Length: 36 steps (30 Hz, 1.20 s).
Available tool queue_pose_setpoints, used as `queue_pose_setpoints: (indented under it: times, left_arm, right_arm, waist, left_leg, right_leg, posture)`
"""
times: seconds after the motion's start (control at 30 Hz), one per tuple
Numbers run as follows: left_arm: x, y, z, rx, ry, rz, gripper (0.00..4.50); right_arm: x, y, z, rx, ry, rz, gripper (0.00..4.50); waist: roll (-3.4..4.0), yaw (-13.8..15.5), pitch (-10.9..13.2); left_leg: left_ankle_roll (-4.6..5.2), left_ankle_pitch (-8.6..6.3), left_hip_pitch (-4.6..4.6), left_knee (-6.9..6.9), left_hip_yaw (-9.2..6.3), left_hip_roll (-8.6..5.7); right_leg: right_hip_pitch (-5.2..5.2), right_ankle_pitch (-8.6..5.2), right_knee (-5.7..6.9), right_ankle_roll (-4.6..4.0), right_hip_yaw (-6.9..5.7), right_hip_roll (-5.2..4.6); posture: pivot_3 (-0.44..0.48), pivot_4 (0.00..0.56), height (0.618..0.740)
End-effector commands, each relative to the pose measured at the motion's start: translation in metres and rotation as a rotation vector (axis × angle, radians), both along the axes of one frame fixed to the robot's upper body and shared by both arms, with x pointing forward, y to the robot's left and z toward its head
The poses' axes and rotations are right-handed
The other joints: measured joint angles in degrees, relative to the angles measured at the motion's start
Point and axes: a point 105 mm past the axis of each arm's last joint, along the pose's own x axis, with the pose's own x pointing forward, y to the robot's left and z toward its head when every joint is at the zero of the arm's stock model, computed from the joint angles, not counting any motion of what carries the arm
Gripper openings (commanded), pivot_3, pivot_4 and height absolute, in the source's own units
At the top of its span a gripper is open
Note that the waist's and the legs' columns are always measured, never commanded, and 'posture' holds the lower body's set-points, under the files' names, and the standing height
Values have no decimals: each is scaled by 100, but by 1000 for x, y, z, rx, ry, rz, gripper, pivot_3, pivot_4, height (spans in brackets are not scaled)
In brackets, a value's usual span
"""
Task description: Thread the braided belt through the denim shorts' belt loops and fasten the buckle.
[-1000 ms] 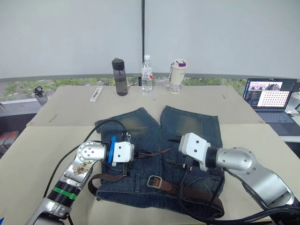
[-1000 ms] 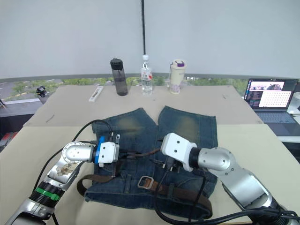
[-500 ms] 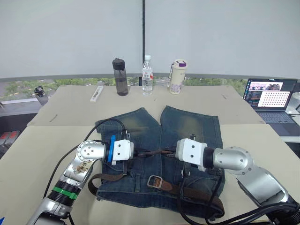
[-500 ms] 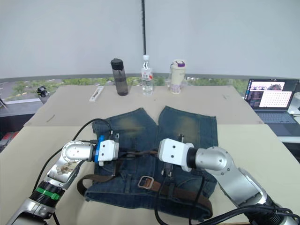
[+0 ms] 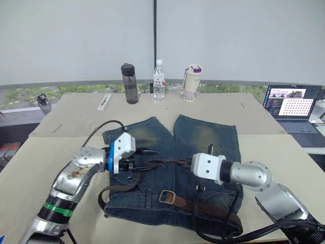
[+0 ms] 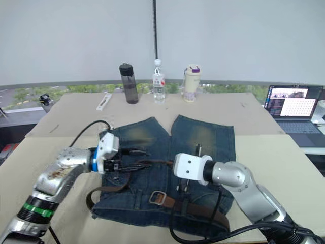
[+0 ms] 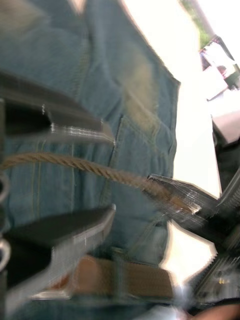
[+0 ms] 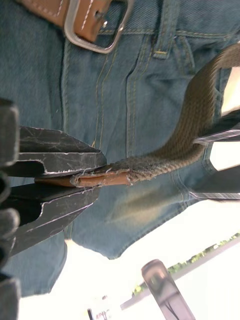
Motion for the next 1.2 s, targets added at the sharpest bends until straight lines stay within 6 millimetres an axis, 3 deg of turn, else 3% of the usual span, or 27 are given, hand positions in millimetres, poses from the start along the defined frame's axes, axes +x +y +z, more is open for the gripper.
queue_pose_setpoints:
  times: [0.03, 0.1, 0.23, 0.37, 0.6, 0.8, 1.2]
  left_arm:
    - [-21, 12, 15, -145, 397, -10, 3760]
    - [-31, 14, 11, -153, 549, -15, 4436]
    - [-40, 12, -13, -150, 814, 24, 4479]
    - [-34, -3, -12, -292, 1002, 46, 4479]
    - [-3, -10, -16, -553, 1070, 192, 4479]
    - [2, -15, -17, -598, 1085, 235, 4479]
    - [-3, -26, -14, -588, 1070, 210, 603]
  right_arm:
    - [-2, -1, 11, -5, -116, 25, 0]
    - [-3, 0, 12, -30, -181, 45, 0]
    - [-4, 4, 12, -58, -265, 89, 0]
    - [-10, 12, 18, -41, -306, 145, 0]
    - [-15, 11, 22, -48, -339, 180, 0]
    - [-11, 2, 18, -73, -332, 158, 0]
    - [-11, 6, 23, -38, -341, 149, 0]
  waist:
    - [-2, -32, 1]
    - [-2, -21, 2]
    - [-4, -19, 3]
    - [-12, -10, 7]
    - [-19, 26, 9]
    - [-21, 60, 9]
    - [-22, 93, 9]
  left_leg:
    - [0, 0, 6, 1, -2, -2]
    - [-1, 0, 22, -1, -4, -3]
    - [-4, -3, 55, -3, -4, -4]
    - [-5, -3, 57, -4, -9, -3]
    - [-7, -2, 68, -3, -9, -9]
    - [-15, -1, 76, -4, -14, -14]
    - [-62, -1, 83, -2, -36, -20]
  right_leg:
    - [-2, -9, 18, 3, 0, -1]
    - [4, -38, 31, 31, 0, -2]
    - [6, -43, 33, 21, 0, -4]
    - [11, -28, 39, -14, 2, -6]
    - [48, -28, 36, -22, 3, -9]
    - [62, -28, 30, -24, 2, -9]
    - [81, -42, 17, -49, -5, -9]
  posture:
    - [0, 150, 740]
    - [0, 150, 740]
    - [0, 150, 740]
    - [0, 150, 740]
    - [0, 150, 740]
    - [0, 150, 740]
    - [0, 150, 740]
